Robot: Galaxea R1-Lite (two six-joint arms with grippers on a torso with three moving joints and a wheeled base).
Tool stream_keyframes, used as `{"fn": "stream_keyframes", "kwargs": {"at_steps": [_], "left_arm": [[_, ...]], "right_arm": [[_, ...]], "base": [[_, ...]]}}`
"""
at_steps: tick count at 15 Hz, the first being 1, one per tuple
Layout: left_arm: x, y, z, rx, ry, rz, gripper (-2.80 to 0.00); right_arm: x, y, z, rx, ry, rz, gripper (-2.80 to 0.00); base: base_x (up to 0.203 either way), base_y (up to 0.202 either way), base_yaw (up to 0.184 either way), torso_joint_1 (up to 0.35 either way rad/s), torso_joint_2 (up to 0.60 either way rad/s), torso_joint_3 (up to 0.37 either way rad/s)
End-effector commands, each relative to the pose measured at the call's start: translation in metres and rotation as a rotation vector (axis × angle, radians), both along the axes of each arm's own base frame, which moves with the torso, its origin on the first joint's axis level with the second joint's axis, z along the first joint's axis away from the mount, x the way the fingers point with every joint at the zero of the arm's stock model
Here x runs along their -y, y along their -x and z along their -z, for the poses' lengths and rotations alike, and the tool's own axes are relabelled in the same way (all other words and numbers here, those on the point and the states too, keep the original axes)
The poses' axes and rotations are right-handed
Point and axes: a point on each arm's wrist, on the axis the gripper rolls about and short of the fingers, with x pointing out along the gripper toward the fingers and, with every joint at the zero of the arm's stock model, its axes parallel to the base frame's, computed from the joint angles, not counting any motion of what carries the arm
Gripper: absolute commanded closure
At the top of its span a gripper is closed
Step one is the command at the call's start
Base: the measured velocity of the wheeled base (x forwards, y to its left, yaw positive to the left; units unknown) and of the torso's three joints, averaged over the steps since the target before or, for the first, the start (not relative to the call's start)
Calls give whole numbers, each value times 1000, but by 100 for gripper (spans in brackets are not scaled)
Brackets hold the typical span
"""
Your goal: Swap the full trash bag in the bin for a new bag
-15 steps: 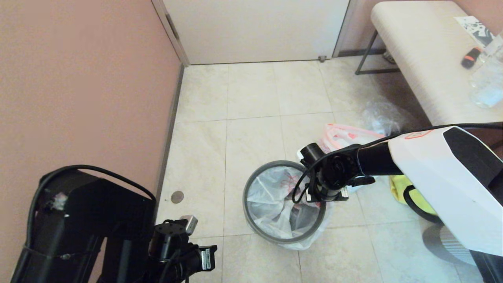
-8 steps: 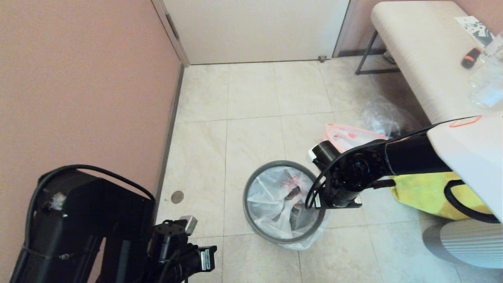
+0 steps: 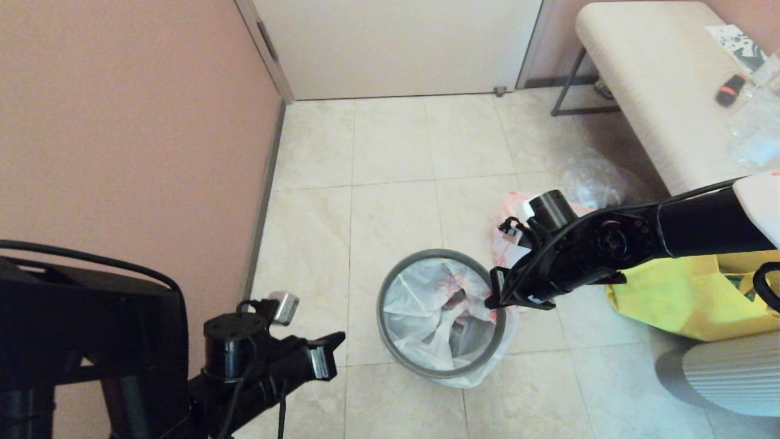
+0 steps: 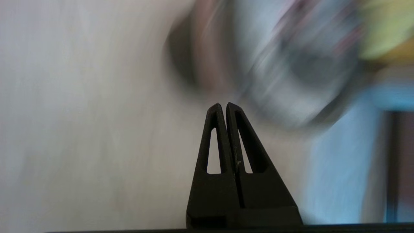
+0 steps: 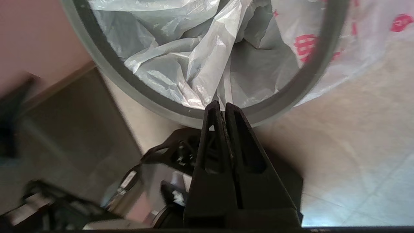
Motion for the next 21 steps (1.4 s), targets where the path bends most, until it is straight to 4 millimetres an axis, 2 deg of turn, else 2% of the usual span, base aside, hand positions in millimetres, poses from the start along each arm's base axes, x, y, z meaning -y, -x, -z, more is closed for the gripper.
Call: {"fn": "stream_keyframes", "kwargs": {"at_steps": [1,4,6,9,12,16,21], "left_arm": [[14,-15,-39,145,66,41,0],[31,-39,-48,137,122,143,0],[36,-54,-38,106,134,199,0],[31,-80,-19,75,156,282,0],[21,-100,-6,65,179,342,0],[24,-107,-3,72,186,371,0],[27,-114,12,49,184,375,0]], "right_arm": [[18,-7,6,-28,-45,-26,0],[30,-18,27,-51,-54,-86,0],[28,-27,45,-47,-60,-121,0],[23,-39,61,-8,-116,-166,0],[19,-50,87,-8,-147,-185,0],[20,-62,108,8,-174,-192,0],[20,-68,116,3,-175,-188,0]], "base": [[0,0,0,0,0,0],[0,0,0,0,0,0],[0,0,0,0,0,0],[0,0,0,0,0,0],[0,0,0,0,0,0],[0,0,0,0,0,0],[0,0,0,0,0,0]]}}
